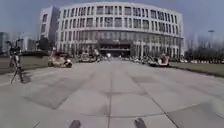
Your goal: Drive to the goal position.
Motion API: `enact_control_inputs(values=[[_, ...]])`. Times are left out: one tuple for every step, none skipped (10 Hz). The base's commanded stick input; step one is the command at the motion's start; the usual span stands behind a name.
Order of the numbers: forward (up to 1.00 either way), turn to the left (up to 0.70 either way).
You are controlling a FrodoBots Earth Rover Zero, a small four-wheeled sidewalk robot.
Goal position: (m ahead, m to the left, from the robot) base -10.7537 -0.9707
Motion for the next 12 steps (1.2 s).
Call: enact_control_inputs(values=[[0.85,-0.27],[0.85,-0.27],[0.85,-0.13],[0.85,-0.04],[0.85,0.01],[0.85,0.01],[0.85,0.01],[0.85,0.01],[0.85,-0.03],[0.85,-0.18],[0.85,-0.26],[0.85,-0.31]])
